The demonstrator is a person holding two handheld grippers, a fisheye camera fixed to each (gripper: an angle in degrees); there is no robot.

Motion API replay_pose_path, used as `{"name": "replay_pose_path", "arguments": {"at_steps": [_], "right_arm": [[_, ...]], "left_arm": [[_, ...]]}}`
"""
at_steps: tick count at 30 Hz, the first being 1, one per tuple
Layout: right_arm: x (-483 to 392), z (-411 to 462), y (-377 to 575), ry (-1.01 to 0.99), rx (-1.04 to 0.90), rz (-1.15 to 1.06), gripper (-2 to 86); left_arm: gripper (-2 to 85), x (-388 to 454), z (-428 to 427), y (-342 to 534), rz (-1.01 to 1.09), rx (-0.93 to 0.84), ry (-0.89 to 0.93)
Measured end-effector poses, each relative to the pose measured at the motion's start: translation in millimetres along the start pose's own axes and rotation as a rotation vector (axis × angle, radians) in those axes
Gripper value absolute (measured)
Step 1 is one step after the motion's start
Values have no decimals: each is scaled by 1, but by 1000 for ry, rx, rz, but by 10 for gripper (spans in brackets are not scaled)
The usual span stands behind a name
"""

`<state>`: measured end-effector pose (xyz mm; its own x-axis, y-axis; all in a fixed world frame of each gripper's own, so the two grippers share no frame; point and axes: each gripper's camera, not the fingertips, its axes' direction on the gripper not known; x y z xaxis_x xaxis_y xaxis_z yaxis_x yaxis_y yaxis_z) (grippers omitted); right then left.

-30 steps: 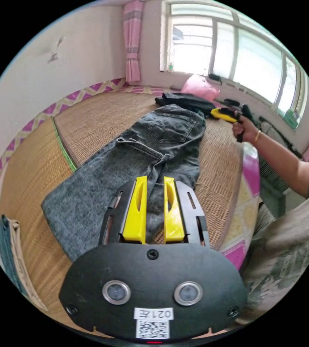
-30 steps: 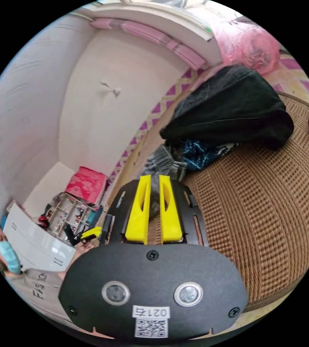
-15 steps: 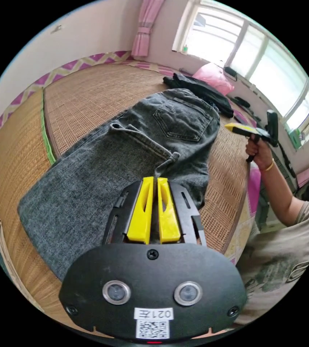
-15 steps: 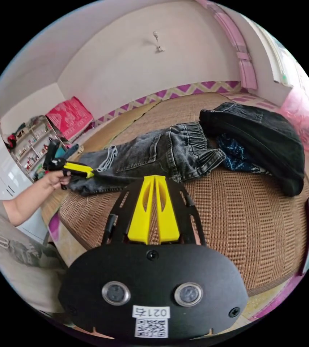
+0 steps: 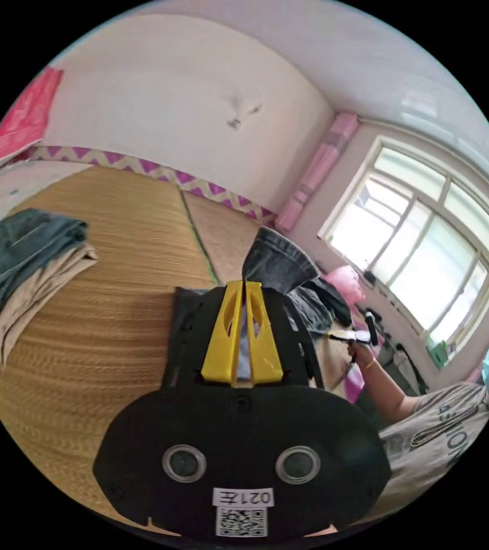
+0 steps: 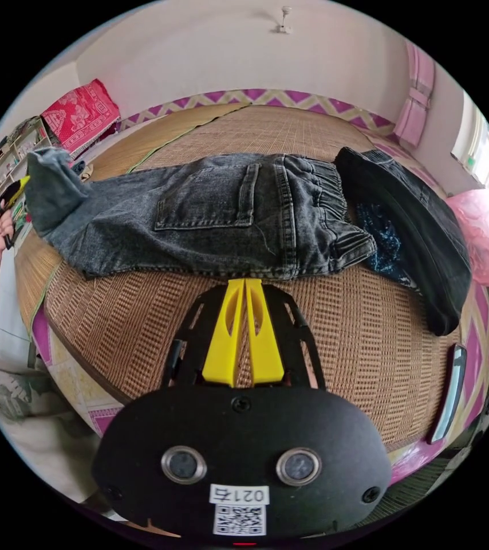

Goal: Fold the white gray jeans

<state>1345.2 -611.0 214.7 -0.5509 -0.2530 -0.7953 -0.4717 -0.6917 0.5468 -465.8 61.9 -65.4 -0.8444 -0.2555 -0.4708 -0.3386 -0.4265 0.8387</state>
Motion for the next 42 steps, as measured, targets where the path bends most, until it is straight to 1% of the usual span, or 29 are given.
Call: {"name": "replay_pose_path", "arguments": {"at_steps": [2, 3, 5, 6, 8, 9, 11, 13, 14, 17, 22, 24, 25, 27, 28, 29, 30, 32, 33, 34, 35, 36, 38, 39, 41, 42], "right_arm": [[9, -11, -27, 10, -2, -4, -6], [11, -13, -34, 11, -3, -5, -6], [20, -20, -62, 30, -7, -12, -5], [21, -21, -69, 35, -8, -15, -5], [29, -25, -99, 60, -14, -27, -5], [32, -25, -106, 64, -15, -29, -5], [46, -26, -136, 61, -18, -28, -5], [60, -25, -158, 43, -18, -19, -5], [70, -24, -173, 28, -19, -12, -5], [94, -18, -214, -14, -22, 10, -5], [128, -4, -283, -85, -25, 66, -6], [138, 3, -311, -113, -22, 109, -6], [140, 7, -332, -112, -22, 113, -7], [130, 9, -366, -66, -40, 70, -7], [119, 6, -392, -49, -51, 10, -8], [109, -7, -420, -53, 1, -33, -9], [104, -15, -434, -58, 39, -51, -9], [75, -46, -505, -88, 195, -190, -9], [66, -49, -526, -81, 217, -232, -8], [44, -47, -573, -41, 227, -328, -7], [20, -35, -623, 11, 207, -442, -5], [10, -26, -647, 27, 192, -498, -4], [-18, 24, -748, 75, 125, -628, 18], [-23, 38, -773, 75, 104, -650, 30], [-32, 96, -865, 67, 11, -719, 62], [-33, 110, -884, 70, -16, -735, 65]], "left_arm": [[-10, -94, -83, 26, -127, 89, -88], [-10, -118, -101, 35, -160, 108, -111], [-10, -208, -155, 78, -307, 145, -195], [-10, -229, -162, 90, -337, 141, -210], [-10, -309, -177, 139, -466, 102, -213], [-10, -326, -178, 150, -493, 97, -198], [-10, -383, -176, 192, -618, 90, -120], [-10, -408, -178, 209, -666, 119, -60], [-10, -414, -181, 210, -656, 119, -52], [-9, -427, -179, 211, -646, 67, -94], [-9, -443, -178, 227, -690, 83, -37], [-9, -433, -185, 231, -662, 132, -4], [-8, -419, -193, 229, -608, 167, -6], [-5, -384, -199, 212, -440, 161, -38], [-1, -357, -197, 196, -312, 134, -57], [5, -329, -192, 180, -187, 111, -65], [10, -315, -187, 171, -121, 94, -70], [35, -267, -150, 134, 74, -16, -115], [42, -259, -138, 126, 117, -40, -116], [51, -247, -110, 109, 185, -93, -104], [59, -240, -78, 93, 242, -154, -82], [63, -238, -61, 86, 266, -182, -74], [75, -237, 12, 63, 326, -312, -74], [77, -237, 30, 59, 340, -345, -83], [82, -233, 95, 45, 404, -469, -125], [82, -232, 109, 41, 417, -491, -128]]}}
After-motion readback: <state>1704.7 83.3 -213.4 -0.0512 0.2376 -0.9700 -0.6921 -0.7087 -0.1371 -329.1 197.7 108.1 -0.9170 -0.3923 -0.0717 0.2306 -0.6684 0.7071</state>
